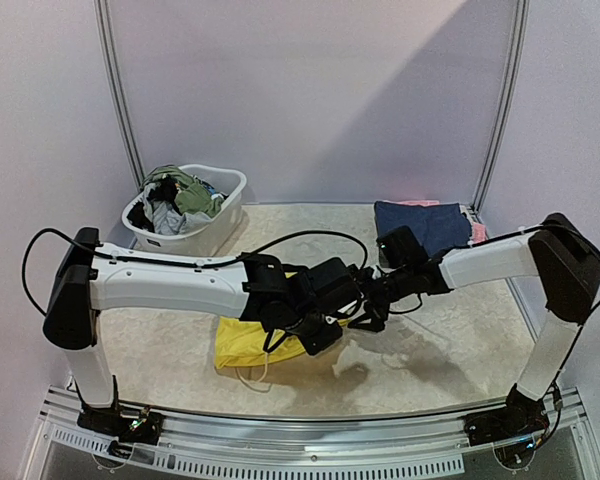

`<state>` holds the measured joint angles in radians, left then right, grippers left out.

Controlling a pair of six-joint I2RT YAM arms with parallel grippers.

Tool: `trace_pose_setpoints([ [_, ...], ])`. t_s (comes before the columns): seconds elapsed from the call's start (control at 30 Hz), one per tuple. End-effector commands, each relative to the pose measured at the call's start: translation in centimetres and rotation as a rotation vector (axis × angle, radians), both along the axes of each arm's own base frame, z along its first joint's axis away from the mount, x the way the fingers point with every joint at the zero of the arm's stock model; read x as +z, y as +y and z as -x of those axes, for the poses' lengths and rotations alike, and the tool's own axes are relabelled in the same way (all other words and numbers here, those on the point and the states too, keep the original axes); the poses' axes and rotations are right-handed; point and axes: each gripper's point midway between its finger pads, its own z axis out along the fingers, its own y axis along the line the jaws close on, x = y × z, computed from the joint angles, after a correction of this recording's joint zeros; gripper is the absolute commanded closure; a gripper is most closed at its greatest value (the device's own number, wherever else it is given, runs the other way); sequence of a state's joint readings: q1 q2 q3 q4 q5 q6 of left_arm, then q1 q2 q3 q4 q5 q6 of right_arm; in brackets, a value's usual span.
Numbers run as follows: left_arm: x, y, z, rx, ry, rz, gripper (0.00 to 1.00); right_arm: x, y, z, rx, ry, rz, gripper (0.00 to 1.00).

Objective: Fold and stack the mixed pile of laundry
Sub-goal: Pass from the left arm to the right

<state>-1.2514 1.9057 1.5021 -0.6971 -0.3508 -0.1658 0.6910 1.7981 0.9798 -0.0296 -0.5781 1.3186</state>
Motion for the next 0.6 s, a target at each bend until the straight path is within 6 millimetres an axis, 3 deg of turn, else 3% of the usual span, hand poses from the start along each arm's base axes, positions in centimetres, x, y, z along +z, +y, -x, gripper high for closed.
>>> trace_pose_setpoints([
  [0.0,2.9,-0.3,-1.0,0.028,-0.037,0.057,1.00,0.3,-2.1,1.7,0.021,-0.025,0.054,0.01],
  [0.2,3.2,-0.6,-1.1,0.024,-0.036,0.059,1.00,0.0,0.9,2.3,0.034,-0.004,0.002,0.01],
  [0.33,3.6,-0.7,-1.1,0.030,-0.035,0.070,1.00,-1.1,1.1,2.5,0.026,0.037,0.017,0.01],
  [0.57,3.6,-0.7,-0.9,0.040,-0.025,0.084,1.00,-0.6,3.2,2.0,0.014,0.018,-0.081,0.01],
])
